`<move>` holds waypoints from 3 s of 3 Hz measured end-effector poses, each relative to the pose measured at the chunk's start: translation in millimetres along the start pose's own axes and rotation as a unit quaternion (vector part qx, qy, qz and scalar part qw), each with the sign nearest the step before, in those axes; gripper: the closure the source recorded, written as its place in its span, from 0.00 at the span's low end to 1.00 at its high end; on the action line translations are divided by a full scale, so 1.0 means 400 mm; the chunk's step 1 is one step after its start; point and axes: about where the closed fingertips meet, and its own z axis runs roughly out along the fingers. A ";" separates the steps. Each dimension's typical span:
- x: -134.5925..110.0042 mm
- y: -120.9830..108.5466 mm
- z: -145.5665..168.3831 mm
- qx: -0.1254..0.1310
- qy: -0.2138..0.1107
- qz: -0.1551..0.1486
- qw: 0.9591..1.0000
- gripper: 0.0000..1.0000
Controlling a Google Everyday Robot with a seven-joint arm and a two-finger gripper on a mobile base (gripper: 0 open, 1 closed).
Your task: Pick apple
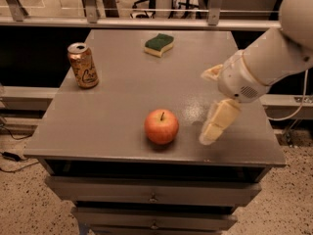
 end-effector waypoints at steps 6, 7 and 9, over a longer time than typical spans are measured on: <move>-0.185 0.093 0.193 -0.064 -0.086 -0.003 0.994 0.51; -0.206 0.055 0.150 -0.049 -0.092 -0.016 0.994 0.75; -0.278 -0.166 -0.087 0.042 -0.123 -0.050 0.990 1.00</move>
Offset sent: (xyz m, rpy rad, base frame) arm 0.0082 0.0804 -0.0389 0.1503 0.0406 0.0826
